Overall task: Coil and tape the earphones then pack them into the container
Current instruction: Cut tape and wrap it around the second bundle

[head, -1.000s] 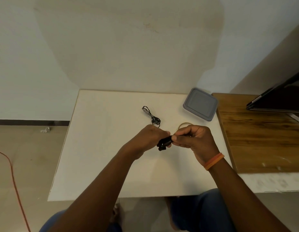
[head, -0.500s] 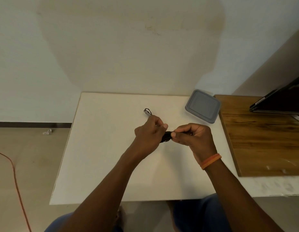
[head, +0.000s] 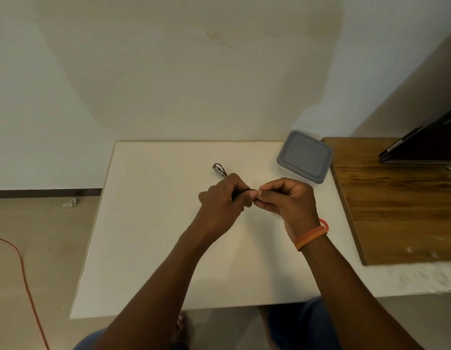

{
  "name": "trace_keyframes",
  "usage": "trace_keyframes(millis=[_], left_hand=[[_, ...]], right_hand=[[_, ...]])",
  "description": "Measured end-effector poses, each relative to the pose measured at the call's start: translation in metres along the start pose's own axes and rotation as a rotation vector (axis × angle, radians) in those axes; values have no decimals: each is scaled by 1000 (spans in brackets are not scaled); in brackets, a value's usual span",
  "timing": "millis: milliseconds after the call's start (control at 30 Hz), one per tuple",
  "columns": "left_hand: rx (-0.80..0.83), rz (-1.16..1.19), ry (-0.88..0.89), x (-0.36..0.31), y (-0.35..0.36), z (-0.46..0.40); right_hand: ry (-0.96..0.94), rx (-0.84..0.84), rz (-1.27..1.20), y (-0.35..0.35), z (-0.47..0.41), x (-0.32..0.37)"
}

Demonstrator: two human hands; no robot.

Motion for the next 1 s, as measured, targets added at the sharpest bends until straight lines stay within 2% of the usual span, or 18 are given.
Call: trace_keyframes(millis=[200,400,567,733,1000], left_hand=[[-62,51,82,-11,-1,-2],[-88,-170,142,-20,3,-2],[-179,-555,336,-46,6,3],[-242,-635,333,-45,5,3],[-140,-651,348,-39,8,-2]], right_hand=[[2,-61,-76,-3,0,-2],[5,-33,-49,-2,-2,0],[-10,-8,-13,-2,-4,0],[-76,-4,99,-2,-6,3],[-124,33,172,2,-7,8]])
Point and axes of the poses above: each hand's wrist, its own z-axis away from the middle knuckle, its own y-axis out of the palm, x = y × z, the point moved 10 cm from there along -z, towards the middle knuckle, and after that the axes turned 9 degrees about x, right-handed, at the moved point
